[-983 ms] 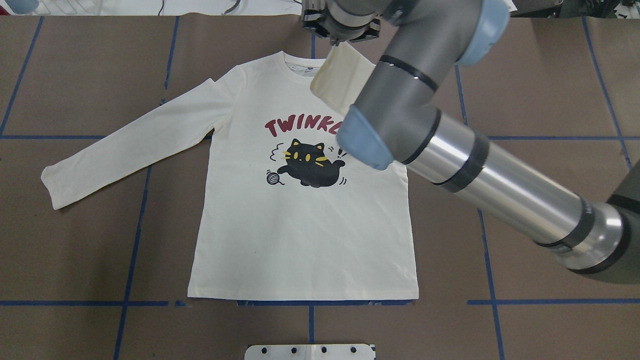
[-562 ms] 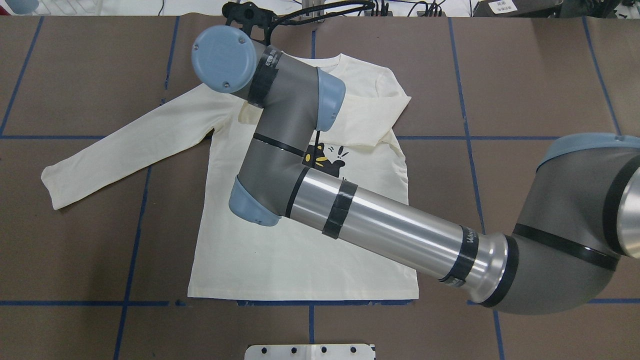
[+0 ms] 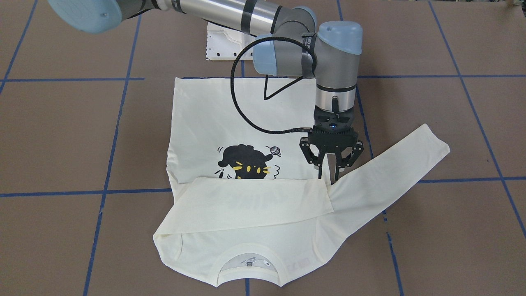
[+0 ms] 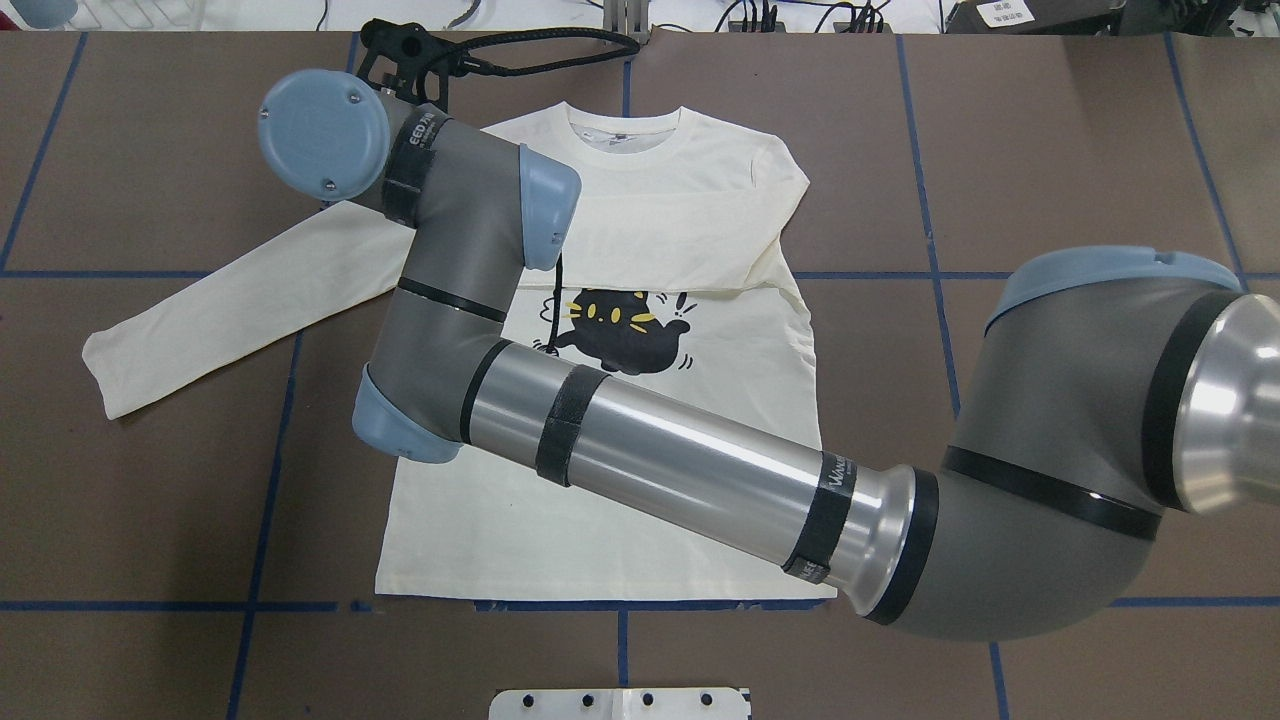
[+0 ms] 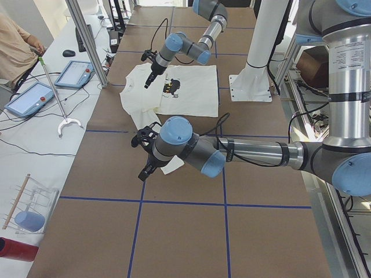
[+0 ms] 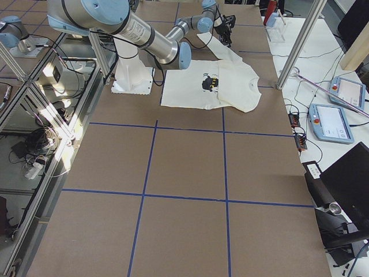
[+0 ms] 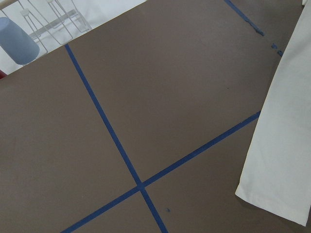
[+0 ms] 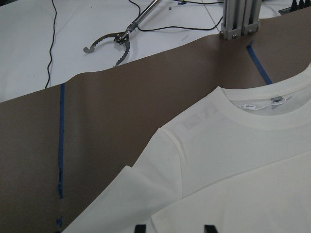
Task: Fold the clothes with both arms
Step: 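Lift the sleeve with the right gripper and fold it across the shirt body, then release the sleeve and withdraw the right gripper away from the shirt, then lower the left gripper onto the other sleeve cuff and grasp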
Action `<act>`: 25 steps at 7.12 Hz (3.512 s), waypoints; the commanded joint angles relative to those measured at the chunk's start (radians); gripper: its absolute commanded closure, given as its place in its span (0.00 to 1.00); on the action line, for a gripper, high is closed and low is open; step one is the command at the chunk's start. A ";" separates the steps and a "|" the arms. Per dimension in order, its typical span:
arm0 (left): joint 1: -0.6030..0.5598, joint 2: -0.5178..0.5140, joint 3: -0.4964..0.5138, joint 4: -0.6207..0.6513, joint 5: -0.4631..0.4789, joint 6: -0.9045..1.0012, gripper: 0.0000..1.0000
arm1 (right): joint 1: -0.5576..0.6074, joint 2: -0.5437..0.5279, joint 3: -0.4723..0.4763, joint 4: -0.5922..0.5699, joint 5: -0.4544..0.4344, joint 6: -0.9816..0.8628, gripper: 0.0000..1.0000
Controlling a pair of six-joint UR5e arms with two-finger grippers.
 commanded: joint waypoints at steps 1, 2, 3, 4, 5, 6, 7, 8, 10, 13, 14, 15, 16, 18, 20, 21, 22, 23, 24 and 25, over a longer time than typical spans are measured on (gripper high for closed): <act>0.002 -0.039 -0.011 -0.012 0.001 -0.003 0.00 | 0.060 0.017 0.001 -0.011 0.106 -0.037 0.00; 0.002 -0.058 -0.018 -0.023 -0.001 -0.073 0.00 | 0.137 0.008 0.036 -0.069 0.241 -0.077 0.00; 0.005 -0.057 -0.014 -0.126 -0.006 -0.183 0.00 | 0.197 -0.021 0.137 -0.232 0.330 -0.183 0.00; 0.040 -0.046 -0.011 -0.285 -0.059 -0.228 0.00 | 0.243 -0.114 0.297 -0.332 0.396 -0.273 0.00; 0.084 -0.028 -0.008 -0.366 -0.126 -0.301 0.00 | 0.297 -0.247 0.440 -0.356 0.464 -0.346 0.00; 0.147 -0.027 -0.014 -0.379 -0.156 -0.392 0.00 | 0.344 -0.384 0.568 -0.361 0.516 -0.479 0.00; 0.228 0.006 -0.012 -0.415 -0.116 -0.405 0.00 | 0.406 -0.517 0.672 -0.366 0.562 -0.602 0.00; 0.286 0.014 -0.015 -0.417 -0.022 -0.417 0.00 | 0.487 -0.633 0.743 -0.363 0.669 -0.763 0.00; 0.414 0.073 -0.015 -0.443 0.121 -0.435 0.00 | 0.614 -0.924 0.918 -0.352 0.794 -1.027 0.00; 0.622 0.140 0.003 -0.453 0.377 -0.438 0.00 | 0.833 -1.219 0.952 -0.294 0.965 -1.379 0.00; 0.661 0.141 0.012 -0.453 0.392 -0.438 0.00 | 0.858 -1.280 0.969 -0.251 0.968 -1.395 0.00; 0.707 0.140 0.029 -0.454 0.433 -0.438 0.06 | 0.866 -1.310 0.977 -0.229 0.974 -1.393 0.00; 0.731 0.131 0.046 -0.456 0.456 -0.438 0.11 | 0.871 -1.315 0.977 -0.229 0.975 -1.393 0.00; 0.755 0.106 0.069 -0.456 0.458 -0.438 0.14 | 0.873 -1.321 0.984 -0.229 0.974 -1.393 0.00; 0.768 0.041 0.141 -0.454 0.458 -0.438 0.13 | 0.874 -1.329 0.992 -0.229 0.974 -1.392 0.00; 0.770 0.034 0.153 -0.454 0.458 -0.435 0.13 | 0.874 -1.333 1.000 -0.229 0.974 -1.387 0.00; 0.770 0.036 0.152 -0.466 0.458 -0.435 0.16 | 0.874 -1.333 1.001 -0.229 0.975 -1.384 0.00; 0.770 0.036 0.152 -0.471 0.458 -0.435 0.45 | 0.874 -1.333 1.003 -0.229 0.975 -1.384 0.00; 0.770 0.039 0.150 -0.471 0.458 -0.435 0.85 | 0.876 -1.333 1.006 -0.231 0.975 -1.383 0.00; 0.770 0.043 0.152 -0.471 0.459 -0.432 1.00 | 0.876 -1.333 1.008 -0.229 0.975 -1.381 0.00</act>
